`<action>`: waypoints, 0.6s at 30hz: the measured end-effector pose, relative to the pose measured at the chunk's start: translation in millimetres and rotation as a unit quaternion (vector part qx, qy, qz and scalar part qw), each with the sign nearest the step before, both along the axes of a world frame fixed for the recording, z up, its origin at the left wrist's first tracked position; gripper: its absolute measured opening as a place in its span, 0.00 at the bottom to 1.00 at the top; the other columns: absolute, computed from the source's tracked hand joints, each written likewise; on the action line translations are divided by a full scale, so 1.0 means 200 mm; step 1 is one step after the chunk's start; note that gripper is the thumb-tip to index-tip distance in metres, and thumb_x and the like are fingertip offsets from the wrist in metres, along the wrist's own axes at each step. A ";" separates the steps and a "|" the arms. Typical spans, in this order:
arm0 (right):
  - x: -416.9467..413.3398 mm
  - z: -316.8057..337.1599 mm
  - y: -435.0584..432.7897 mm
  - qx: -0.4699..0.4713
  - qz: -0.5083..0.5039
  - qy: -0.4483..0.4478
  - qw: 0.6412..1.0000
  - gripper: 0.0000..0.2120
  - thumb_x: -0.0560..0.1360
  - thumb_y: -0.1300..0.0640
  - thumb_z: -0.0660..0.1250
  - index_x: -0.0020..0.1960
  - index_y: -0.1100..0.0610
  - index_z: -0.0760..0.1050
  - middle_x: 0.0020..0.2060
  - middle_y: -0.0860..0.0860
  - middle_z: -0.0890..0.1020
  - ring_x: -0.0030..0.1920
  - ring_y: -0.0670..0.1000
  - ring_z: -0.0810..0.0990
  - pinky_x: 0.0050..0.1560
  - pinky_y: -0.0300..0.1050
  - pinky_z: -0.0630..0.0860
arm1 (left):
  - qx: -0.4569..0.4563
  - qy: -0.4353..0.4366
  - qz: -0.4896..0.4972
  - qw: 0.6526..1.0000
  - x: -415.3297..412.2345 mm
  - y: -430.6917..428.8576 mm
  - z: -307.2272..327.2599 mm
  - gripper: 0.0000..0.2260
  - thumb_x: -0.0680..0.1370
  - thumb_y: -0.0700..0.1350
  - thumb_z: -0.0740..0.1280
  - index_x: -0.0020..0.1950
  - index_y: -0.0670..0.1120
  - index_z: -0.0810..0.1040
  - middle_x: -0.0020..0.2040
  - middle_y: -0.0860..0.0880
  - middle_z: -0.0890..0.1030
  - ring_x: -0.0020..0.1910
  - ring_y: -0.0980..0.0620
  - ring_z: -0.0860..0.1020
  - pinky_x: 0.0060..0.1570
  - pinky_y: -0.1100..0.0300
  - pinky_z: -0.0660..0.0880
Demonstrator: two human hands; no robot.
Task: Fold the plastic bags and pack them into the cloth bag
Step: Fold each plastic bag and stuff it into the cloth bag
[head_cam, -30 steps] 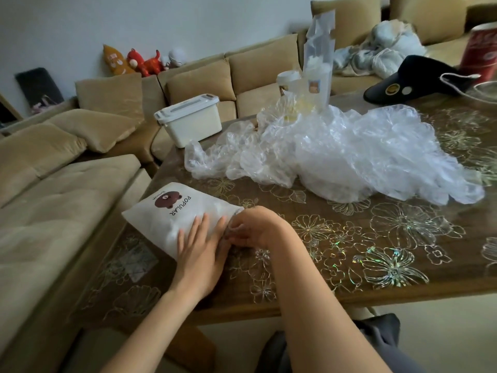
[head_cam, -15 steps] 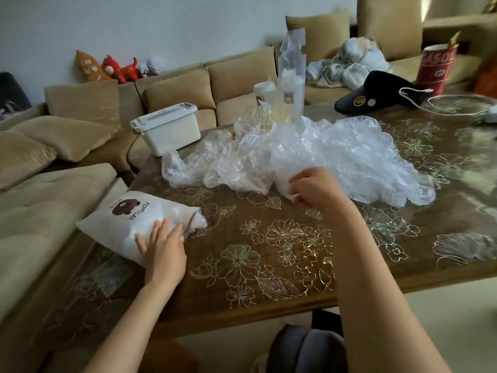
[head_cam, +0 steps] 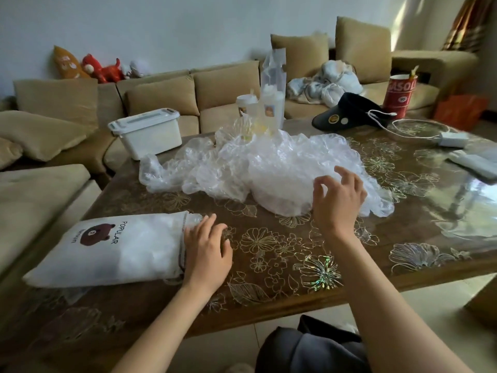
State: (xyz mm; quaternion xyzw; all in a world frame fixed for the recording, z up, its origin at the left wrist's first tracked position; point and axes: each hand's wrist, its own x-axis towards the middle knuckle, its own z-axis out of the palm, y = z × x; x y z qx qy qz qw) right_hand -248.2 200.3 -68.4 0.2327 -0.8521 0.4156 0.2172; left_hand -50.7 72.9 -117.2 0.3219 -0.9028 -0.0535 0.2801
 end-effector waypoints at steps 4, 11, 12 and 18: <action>0.11 0.02 -0.06 -0.011 0.006 0.048 0.999 0.04 0.71 0.63 0.70 0.38 0.59 0.83 0.58 0.61 0.78 0.61 0.63 0.72 0.58 0.50 0.58 | 0.024 -0.009 0.031 0.999 0.09 -0.06 0.01 0.15 0.73 0.35 0.69 0.60 0.40 0.78 0.63 0.41 0.76 0.64 0.41 0.72 0.67 0.42 0.64; 0.47 0.01 -0.23 0.090 0.225 0.176 0.954 0.06 0.63 0.63 0.75 0.38 0.55 0.83 0.49 0.57 0.83 0.52 0.58 0.80 0.53 0.51 0.75 | 0.053 -0.113 -0.055 0.991 0.35 -0.23 0.11 0.13 0.79 0.39 0.62 0.64 0.44 0.75 0.64 0.48 0.74 0.64 0.51 0.71 0.64 0.63 0.63; 0.53 -0.01 -0.24 0.109 0.266 0.186 0.939 0.06 0.63 0.62 0.75 0.39 0.54 0.83 0.48 0.55 0.83 0.51 0.56 0.80 0.52 0.49 0.75 | 0.050 -0.123 -0.049 0.990 0.38 -0.25 0.12 0.13 0.79 0.40 0.62 0.63 0.44 0.76 0.63 0.49 0.75 0.63 0.51 0.72 0.64 0.61 0.65; 0.77 -0.09 -0.30 0.240 0.490 0.157 0.823 0.10 0.75 0.59 0.63 0.50 0.63 0.80 0.52 0.60 0.79 0.54 0.60 0.73 0.56 0.53 0.66 | 0.142 0.058 -0.018 0.988 0.35 -0.16 0.21 0.10 0.80 0.41 0.60 0.59 0.44 0.77 0.56 0.51 0.76 0.56 0.55 0.73 0.56 0.62 0.68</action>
